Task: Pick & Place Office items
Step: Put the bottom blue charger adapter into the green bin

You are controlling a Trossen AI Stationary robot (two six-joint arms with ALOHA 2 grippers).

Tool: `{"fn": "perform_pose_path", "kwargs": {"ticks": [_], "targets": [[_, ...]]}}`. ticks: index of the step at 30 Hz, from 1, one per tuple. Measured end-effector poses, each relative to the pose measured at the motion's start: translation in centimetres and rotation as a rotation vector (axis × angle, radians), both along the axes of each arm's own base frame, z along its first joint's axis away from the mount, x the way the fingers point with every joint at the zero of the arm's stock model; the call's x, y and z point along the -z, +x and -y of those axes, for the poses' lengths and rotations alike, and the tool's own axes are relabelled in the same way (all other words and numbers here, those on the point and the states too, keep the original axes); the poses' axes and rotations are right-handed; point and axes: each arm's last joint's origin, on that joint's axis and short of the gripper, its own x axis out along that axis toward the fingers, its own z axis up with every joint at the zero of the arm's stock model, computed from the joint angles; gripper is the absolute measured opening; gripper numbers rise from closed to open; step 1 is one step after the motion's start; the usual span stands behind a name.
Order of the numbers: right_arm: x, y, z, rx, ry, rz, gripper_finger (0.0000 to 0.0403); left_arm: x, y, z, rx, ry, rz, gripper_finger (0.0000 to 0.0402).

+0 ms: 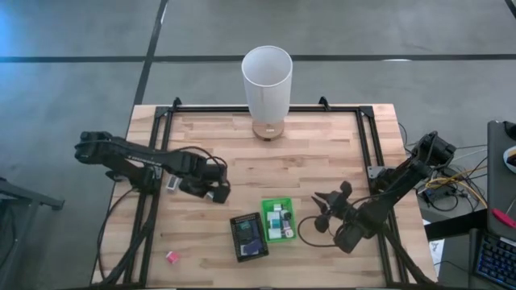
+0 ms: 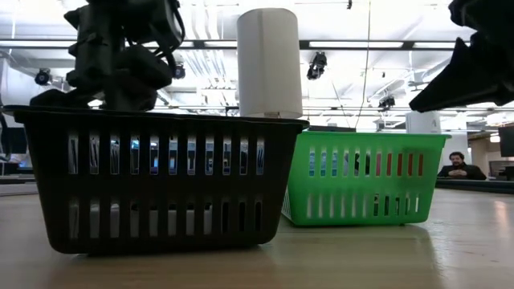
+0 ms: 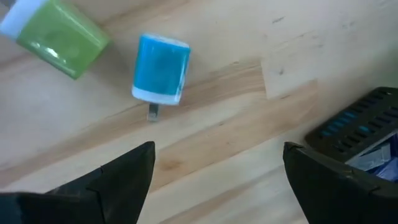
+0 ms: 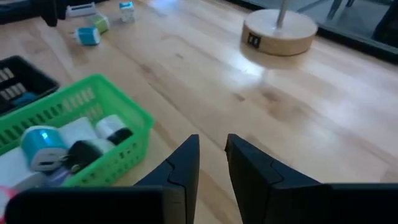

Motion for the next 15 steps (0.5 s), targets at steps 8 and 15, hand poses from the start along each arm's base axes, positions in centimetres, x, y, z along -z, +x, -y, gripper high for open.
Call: {"fn": "perform_pose_path", "kwargs": {"ticks": [8, 15], "targets": [[-0.1, 0.1, -0.4, -0.045, 0.081, -0.105, 0.0076, 0.0, -0.1, 0.4, -0.029, -0.008, -0.016, 0.0353], [0.1, 0.0, -0.3, -0.087, 0.015, -0.164, 0.0086, 0.0, -0.2, 1.4, 0.078, 0.002, -0.001, 0.0353]]}}
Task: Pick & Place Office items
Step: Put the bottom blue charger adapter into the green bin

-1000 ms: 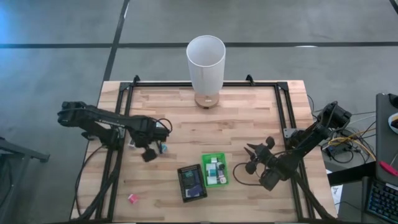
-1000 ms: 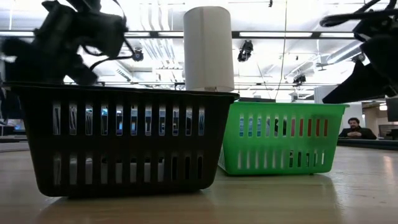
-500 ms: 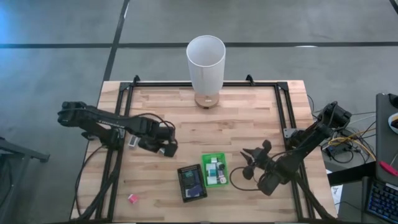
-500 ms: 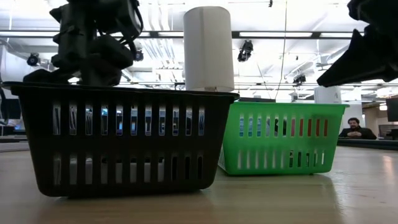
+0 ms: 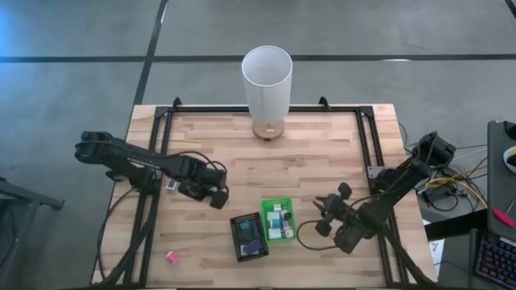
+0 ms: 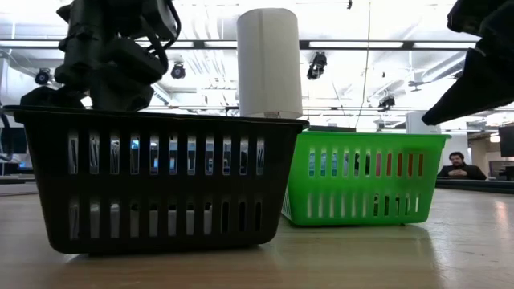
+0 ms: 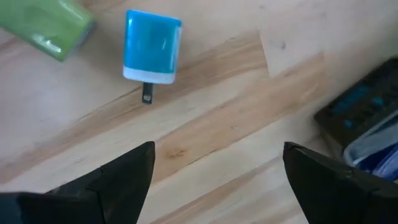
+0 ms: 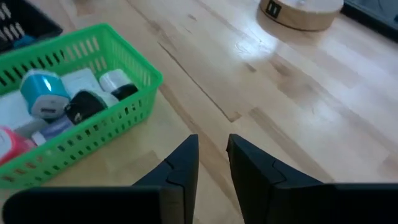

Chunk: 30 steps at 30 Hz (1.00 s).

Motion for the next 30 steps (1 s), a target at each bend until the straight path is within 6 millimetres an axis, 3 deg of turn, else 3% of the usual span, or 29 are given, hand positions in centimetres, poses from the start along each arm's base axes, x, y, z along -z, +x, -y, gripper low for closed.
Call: {"fn": "perform_pose_path", "kwargs": {"ticks": [10, 18, 30], "targets": [[-0.1, 0.1, 0.1, -0.077, -0.114, -0.054, 0.0075, 0.0, -0.3, 1.4, 0.149, 0.034, 0.027, 0.0353], [-0.5, 0.2, 0.3, -0.044, -0.229, 0.046, 0.0068, 0.0, -0.3, 1.4, 0.297, 0.057, 0.068, 0.0353], [-0.5, 0.2, 0.3, -0.052, -0.257, 0.045, 0.0082, 0.0, -0.2, 1.4, 0.317, 0.063, 0.085, 0.0353]]}}
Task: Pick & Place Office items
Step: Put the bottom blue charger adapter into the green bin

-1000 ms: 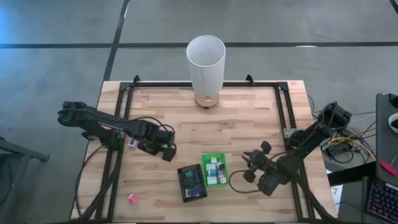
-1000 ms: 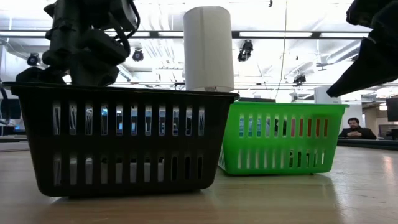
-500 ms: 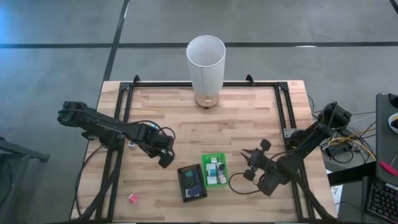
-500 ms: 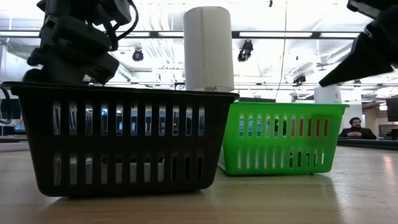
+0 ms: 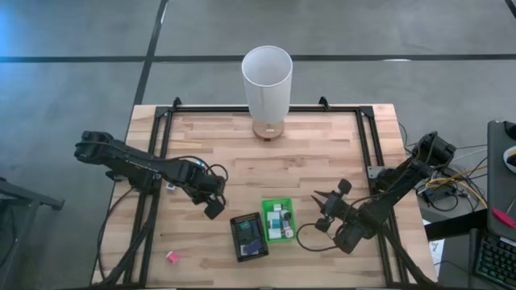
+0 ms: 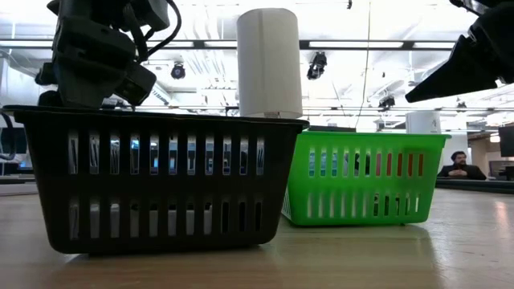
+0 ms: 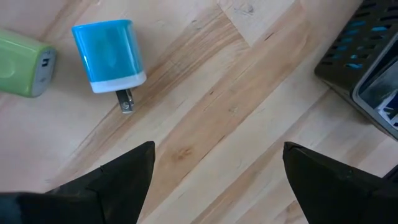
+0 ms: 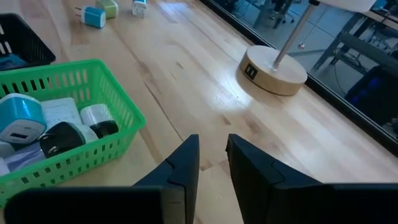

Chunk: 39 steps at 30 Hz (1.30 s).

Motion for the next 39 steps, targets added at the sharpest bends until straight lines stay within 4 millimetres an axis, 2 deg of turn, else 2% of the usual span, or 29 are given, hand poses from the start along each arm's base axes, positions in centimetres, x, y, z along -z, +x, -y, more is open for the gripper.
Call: {"fn": "perform_pose_path", "kwargs": {"ticks": [13, 29, 33, 39], "targets": [[-0.01, 0.04, -0.07, 0.001, 0.009, 0.008, 0.0069, 0.0, 0.01, -0.02, -0.035, -0.002, -0.008, 0.0353], [-0.03, 0.14, -0.17, 0.0, 0.023, 0.021, 0.0084, -0.01, 0.05, -0.02, -0.039, -0.003, -0.005, 0.0353], [-0.03, 0.14, -0.17, 0.0, 0.024, 0.021, 0.0079, -0.02, 0.2, -0.09, 0.013, 0.036, 0.03, 0.0353], [-0.04, 0.15, -0.18, 0.0, 0.025, 0.022, 0.007, -0.01, 0.21, -0.11, -0.017, 0.039, 0.025, 0.0353]]}}
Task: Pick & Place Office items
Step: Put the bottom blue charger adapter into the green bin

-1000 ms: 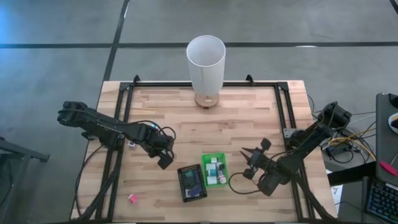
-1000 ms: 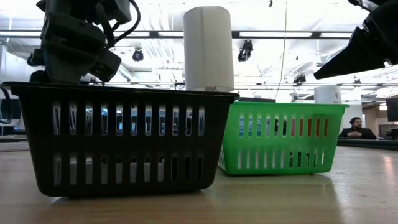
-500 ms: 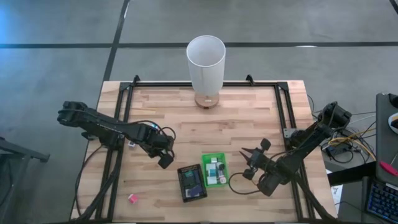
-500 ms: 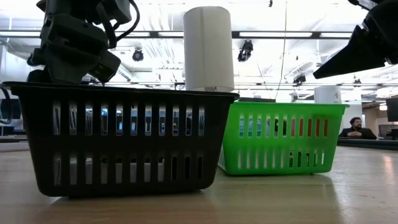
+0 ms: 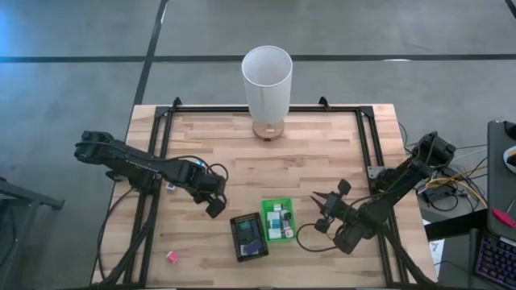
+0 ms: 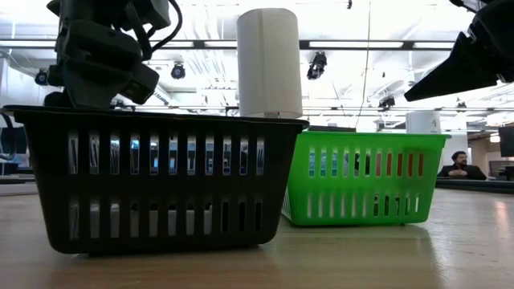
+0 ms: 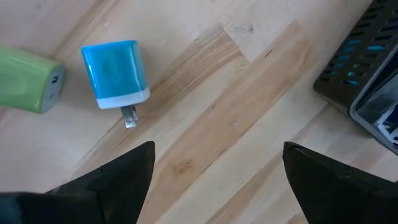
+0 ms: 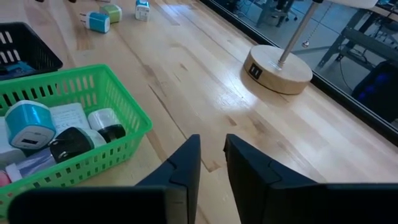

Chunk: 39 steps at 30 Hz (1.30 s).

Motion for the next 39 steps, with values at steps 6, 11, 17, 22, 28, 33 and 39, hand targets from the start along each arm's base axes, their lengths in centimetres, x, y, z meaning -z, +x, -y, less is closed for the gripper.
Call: {"fn": "perform_pose_path", "kwargs": {"ticks": [6, 11, 17, 22, 28, 33, 39], "targets": [[0.0, 0.0, 0.0, 0.0, 0.002, 0.001, 0.007, 0.0, 0.0, 0.0, -0.045, -0.008, -0.01, 0.0353], [0.0, 0.0, 0.0, 0.0, 0.004, 0.003, 0.0077, 0.0, 0.0, -0.2, -0.089, 0.046, -0.003, 0.0353], [0.0, 0.1, -0.1, -0.002, 0.007, 0.005, 0.0082, 0.0, 0.0, -0.3, -0.074, 0.077, 0.007, 0.0348], [0.0, 0.1, -0.1, -0.002, 0.008, 0.006, 0.0074, 0.2, 0.0, -0.5, -0.071, 0.149, 0.02, 0.0348], [0.0, 0.1, -0.1, -0.001, 0.013, 0.011, 0.0069, 1.1, -0.4, -0.7, -0.083, 0.206, 0.02, 0.035], [0.0, 0.1, -0.2, -0.002, 0.019, 0.015, 0.0072, 2.1, -1.1, -0.9, -0.108, 0.209, -0.021, 0.0349], [0.0, 0.1, -0.2, -0.002, 0.02, 0.016, 0.0079, 3.4, -1.7, -1.0, -0.16, 0.197, -0.022, 0.035]]}}
